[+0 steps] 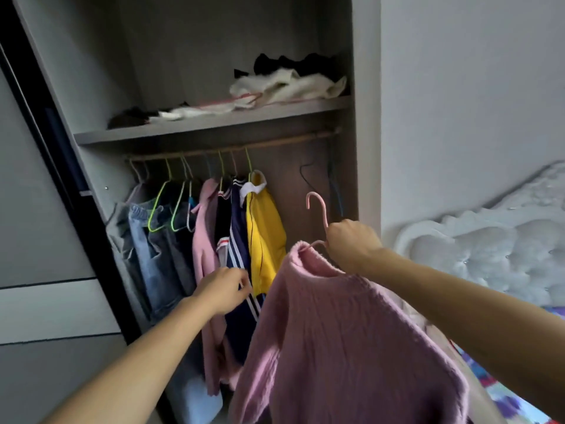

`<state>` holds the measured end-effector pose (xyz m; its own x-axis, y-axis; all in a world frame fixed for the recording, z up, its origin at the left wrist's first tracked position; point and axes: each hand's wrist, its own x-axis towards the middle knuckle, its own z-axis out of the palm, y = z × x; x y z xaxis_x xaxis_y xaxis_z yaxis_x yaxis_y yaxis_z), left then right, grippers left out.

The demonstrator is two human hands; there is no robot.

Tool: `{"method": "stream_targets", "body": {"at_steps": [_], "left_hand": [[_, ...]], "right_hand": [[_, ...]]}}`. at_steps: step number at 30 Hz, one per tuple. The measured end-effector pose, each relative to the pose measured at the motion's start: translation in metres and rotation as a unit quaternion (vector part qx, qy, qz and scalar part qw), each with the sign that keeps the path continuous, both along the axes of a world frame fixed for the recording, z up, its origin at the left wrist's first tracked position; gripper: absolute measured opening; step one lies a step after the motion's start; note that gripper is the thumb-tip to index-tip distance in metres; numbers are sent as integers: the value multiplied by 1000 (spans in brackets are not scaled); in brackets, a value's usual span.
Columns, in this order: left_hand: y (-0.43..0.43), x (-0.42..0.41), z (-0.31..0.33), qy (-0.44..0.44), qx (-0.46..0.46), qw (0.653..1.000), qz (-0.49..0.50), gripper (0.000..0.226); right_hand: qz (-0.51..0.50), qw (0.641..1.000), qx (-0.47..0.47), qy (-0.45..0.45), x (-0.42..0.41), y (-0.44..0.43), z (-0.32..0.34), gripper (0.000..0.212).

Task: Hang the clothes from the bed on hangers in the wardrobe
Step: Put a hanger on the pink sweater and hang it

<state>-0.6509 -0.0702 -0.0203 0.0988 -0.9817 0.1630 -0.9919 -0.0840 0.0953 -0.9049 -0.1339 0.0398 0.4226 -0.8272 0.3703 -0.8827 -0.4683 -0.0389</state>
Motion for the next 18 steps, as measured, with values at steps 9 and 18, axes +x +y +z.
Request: {"method": "stream_targets", "body": {"at_steps": [9, 18], "left_hand": [[-85, 57, 31, 5, -87, 996, -27, 22], [-185, 125, 83, -40, -154, 987, -1, 29]], "right_hand": [[-52, 998, 13, -16, 96, -123, 71, 31], [-30, 993, 32, -113, 180, -279, 116, 37]]}}
